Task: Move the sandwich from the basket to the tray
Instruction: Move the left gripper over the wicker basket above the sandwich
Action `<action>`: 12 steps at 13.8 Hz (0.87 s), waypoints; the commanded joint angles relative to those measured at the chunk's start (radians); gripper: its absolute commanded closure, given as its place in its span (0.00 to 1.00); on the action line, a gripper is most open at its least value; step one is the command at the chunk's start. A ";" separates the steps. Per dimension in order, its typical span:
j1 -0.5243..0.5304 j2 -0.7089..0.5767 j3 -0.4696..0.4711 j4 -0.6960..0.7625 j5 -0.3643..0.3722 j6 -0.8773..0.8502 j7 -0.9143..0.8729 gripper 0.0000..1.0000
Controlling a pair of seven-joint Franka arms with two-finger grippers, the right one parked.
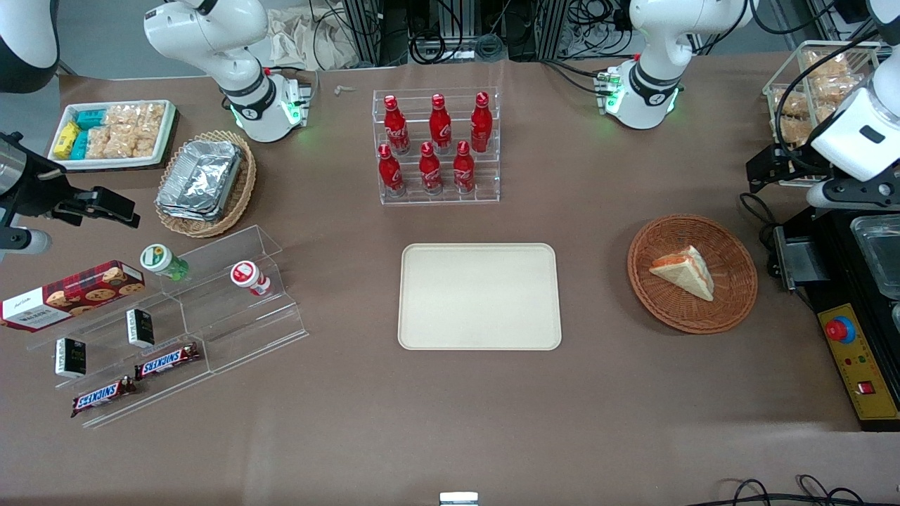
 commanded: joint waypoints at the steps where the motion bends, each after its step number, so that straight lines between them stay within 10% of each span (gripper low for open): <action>1: -0.004 -0.012 0.002 -0.001 0.003 -0.026 -0.025 0.00; 12: 0.002 -0.011 0.003 -0.033 -0.005 -0.056 -0.341 0.00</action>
